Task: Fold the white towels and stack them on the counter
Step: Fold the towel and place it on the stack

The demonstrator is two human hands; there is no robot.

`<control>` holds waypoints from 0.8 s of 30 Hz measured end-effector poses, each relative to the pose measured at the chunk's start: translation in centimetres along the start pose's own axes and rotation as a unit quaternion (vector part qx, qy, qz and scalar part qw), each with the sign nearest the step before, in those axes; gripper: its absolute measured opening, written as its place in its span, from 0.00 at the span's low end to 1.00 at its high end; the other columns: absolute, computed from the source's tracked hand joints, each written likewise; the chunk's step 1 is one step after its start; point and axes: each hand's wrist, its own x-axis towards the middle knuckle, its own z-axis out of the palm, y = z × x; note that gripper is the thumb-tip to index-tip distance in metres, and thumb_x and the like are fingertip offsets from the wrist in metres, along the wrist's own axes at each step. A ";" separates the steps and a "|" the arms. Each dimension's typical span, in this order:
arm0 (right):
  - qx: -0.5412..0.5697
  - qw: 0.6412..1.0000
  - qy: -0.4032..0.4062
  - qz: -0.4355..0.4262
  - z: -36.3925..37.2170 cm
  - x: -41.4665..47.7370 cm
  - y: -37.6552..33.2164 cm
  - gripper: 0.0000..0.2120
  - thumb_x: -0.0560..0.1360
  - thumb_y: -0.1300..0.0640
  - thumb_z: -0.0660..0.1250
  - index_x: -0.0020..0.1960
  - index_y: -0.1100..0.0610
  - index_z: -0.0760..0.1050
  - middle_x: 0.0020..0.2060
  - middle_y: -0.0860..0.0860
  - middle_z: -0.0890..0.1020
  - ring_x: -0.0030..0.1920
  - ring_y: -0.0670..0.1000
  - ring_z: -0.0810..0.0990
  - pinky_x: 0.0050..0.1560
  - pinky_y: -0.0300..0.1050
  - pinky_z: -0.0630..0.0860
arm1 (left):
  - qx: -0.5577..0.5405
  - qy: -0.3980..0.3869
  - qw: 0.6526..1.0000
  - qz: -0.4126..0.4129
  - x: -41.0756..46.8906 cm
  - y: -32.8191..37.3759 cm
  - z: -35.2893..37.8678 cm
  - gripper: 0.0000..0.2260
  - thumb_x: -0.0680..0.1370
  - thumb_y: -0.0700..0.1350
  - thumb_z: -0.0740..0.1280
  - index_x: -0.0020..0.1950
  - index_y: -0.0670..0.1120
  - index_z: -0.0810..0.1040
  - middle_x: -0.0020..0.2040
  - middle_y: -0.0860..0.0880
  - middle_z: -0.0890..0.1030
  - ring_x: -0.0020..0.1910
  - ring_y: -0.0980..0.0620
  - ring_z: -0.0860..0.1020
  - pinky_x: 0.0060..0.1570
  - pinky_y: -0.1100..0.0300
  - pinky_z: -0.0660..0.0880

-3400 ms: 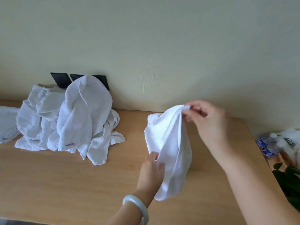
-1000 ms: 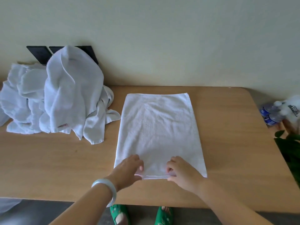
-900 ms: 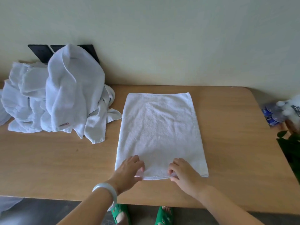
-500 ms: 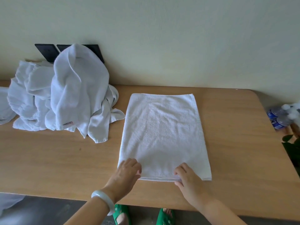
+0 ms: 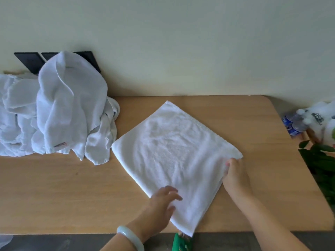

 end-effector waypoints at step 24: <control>0.240 0.943 -0.028 0.229 0.6 4.8 1.9 0.06 0.72 0.62 0.72 0.42 0.62 0.75 0.35 0.57 0.80 0.35 0.56 0.79 0.34 0.45 0.72 | -0.193 0.158 0.895 -0.369 5.6 -8.4 -10.8 0.10 0.71 0.36 0.74 0.49 0.39 0.76 0.45 0.41 0.80 0.47 0.38 0.79 0.49 0.49 0.75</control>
